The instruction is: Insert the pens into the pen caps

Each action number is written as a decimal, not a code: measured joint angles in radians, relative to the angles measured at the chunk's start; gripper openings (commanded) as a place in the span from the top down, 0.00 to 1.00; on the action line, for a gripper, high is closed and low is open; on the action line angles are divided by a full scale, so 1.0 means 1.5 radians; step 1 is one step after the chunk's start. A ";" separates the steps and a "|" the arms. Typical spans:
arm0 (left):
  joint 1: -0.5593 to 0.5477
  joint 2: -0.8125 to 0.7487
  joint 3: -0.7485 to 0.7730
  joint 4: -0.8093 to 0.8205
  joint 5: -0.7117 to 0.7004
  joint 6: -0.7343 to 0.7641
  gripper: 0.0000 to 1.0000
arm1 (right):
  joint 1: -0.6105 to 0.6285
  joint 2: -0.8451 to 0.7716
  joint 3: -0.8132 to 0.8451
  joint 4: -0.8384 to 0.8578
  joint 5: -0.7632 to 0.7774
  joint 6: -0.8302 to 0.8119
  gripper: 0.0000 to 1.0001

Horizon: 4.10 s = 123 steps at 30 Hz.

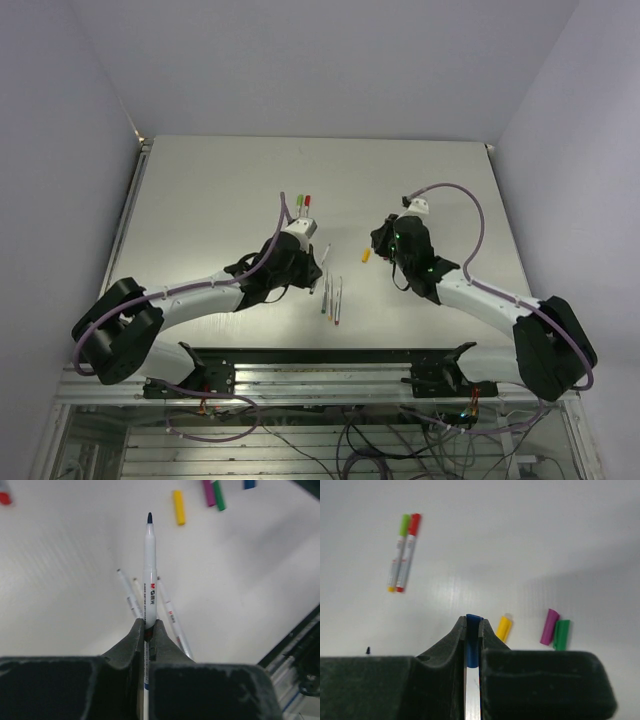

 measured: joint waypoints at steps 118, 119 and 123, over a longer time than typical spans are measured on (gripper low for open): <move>0.004 -0.021 -0.077 0.361 0.092 -0.067 0.93 | 0.078 -0.033 -0.085 0.388 -0.187 0.016 1.00; 0.006 -0.022 -0.077 0.352 0.091 -0.062 0.93 | 0.080 -0.030 -0.082 0.380 -0.185 0.016 1.00; 0.018 -0.023 -0.077 0.321 0.093 -0.049 0.93 | 0.091 -0.019 -0.076 0.352 -0.163 0.016 1.00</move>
